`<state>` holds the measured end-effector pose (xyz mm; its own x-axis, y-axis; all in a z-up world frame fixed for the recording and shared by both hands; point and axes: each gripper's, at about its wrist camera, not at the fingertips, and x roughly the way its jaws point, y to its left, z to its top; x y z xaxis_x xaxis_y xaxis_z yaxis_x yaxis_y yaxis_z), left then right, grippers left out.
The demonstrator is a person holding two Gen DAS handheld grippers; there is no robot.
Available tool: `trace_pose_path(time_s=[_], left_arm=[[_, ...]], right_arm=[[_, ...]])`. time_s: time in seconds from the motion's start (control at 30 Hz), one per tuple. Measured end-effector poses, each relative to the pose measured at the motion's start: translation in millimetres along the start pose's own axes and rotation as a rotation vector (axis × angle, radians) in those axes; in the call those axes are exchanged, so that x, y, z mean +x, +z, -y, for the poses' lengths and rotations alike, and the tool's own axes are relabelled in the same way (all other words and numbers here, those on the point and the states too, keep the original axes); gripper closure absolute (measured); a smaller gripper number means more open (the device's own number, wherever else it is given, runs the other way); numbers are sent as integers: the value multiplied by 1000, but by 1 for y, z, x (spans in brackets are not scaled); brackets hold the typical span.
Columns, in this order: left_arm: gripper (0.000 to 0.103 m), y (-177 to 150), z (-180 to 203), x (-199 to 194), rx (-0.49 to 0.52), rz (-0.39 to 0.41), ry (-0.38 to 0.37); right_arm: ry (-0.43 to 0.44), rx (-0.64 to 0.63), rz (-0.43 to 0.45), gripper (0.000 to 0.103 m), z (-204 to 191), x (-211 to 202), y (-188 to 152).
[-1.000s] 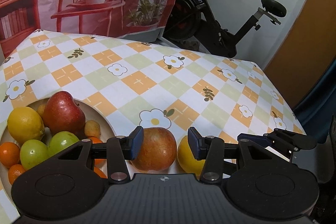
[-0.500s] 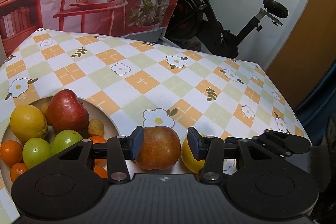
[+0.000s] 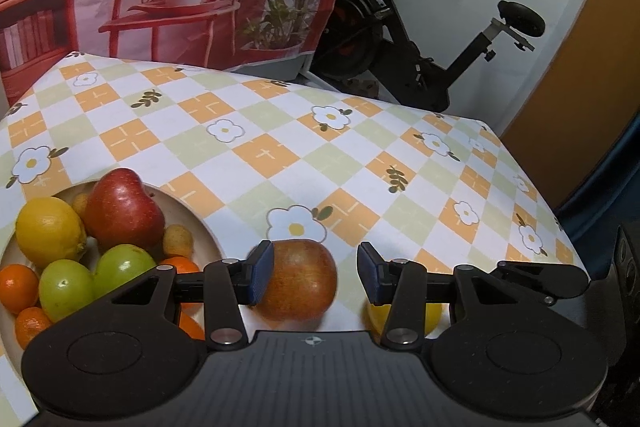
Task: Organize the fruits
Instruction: 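Close the left gripper on the yellow lemon while the right gripper approaches it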
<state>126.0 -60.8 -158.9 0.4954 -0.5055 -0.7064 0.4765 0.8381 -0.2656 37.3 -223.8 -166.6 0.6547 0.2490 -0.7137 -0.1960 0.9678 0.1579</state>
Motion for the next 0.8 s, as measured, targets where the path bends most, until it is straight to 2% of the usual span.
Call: trace_pose_path(time_s=[0.23,0.47,0.8], left_arm=[[54,0,13,14,-14,-30,-87],[54,1,21,35,-55,-100,-180],[56,0,21,66,-134,-196,-263]], right_arm=[[-46,3,-29,46,15,-14,-6],[-84,-21,-17,46,6,-10,-6],[-84,-21,-29,46,7,-3,-12]])
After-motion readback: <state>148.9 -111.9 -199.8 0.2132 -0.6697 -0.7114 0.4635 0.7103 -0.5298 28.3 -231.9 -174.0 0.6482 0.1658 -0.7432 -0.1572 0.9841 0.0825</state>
